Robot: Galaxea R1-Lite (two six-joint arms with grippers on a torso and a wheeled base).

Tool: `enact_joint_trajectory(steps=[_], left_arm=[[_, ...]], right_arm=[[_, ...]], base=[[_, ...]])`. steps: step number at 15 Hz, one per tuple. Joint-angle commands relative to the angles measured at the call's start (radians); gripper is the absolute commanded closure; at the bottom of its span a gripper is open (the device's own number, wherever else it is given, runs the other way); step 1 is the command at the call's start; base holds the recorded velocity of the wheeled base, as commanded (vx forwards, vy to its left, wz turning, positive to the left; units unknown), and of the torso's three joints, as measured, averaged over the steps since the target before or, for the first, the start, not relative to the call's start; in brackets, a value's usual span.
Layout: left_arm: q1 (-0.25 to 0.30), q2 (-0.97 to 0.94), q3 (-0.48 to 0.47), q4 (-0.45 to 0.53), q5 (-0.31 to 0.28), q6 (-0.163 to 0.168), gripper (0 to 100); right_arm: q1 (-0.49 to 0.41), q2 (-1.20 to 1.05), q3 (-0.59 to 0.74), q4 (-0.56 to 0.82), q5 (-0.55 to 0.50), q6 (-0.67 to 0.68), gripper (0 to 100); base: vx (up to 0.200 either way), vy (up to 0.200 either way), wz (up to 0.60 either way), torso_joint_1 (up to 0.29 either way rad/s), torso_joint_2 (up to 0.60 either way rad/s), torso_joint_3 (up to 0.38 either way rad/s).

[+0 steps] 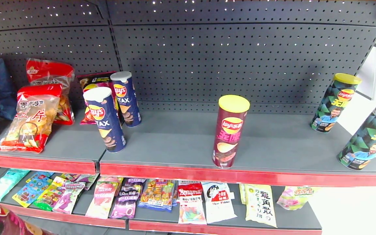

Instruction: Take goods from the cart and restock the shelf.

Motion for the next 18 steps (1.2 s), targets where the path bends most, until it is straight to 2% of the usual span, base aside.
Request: enact_joint_trajectory(steps=[1,5,6,7,9,10,16,18], left_arm=[[0.0,0.005,0.004,0.001,0.001,0.0,100],[0.0,-0.021,-0.008,0.002,-0.033,-0.008,100],[-0.001,-0.02,-0.008,0.001,-0.081,-0.032,100],[-0.001,-0.021,-0.008,0.001,-0.111,-0.032,100],[-0.001,-0.043,-0.007,0.002,-0.269,-0.055,100],[0.0,-0.043,-0.004,0.004,-0.3,-0.061,100],[0.0,0.005,-0.007,0.001,-0.297,-0.057,100],[0.002,0.011,-0.005,0.001,-0.282,-0.057,100]], right_arm=[[0.001,0.001,0.002,-0.005,-0.005,0.003,0],[0.001,0.001,0.002,-0.004,-0.004,-0.009,0],[0.001,0.001,0.002,-0.004,-0.005,-0.01,0],[0.001,0.001,0.002,-0.004,-0.005,-0.01,0],[0.001,0.001,0.002,-0.004,-0.002,-0.009,0],[0.001,0.001,0.002,-0.004,-0.004,-0.01,0],[0.001,0.001,0.002,-0.004,-0.002,-0.013,0],[0.001,0.001,0.002,-0.004,-0.002,-0.013,0]], base=[[0.0,0.0,0.0,0.0,0.0,0.0],[0.0,0.0,0.0,0.0,0.0,0.0],[0.0,0.0,0.0,0.0,0.0,0.0],[0.0,0.0,0.0,0.0,0.0,0.0],[0.0,0.0,0.0,0.0,0.0,0.0],[0.0,0.0,0.0,0.0,0.0,0.0],[0.0,0.0,-0.6,0.006,0.0,0.002],[0.0,0.0,0.0,0.0,0.0,0.0]])
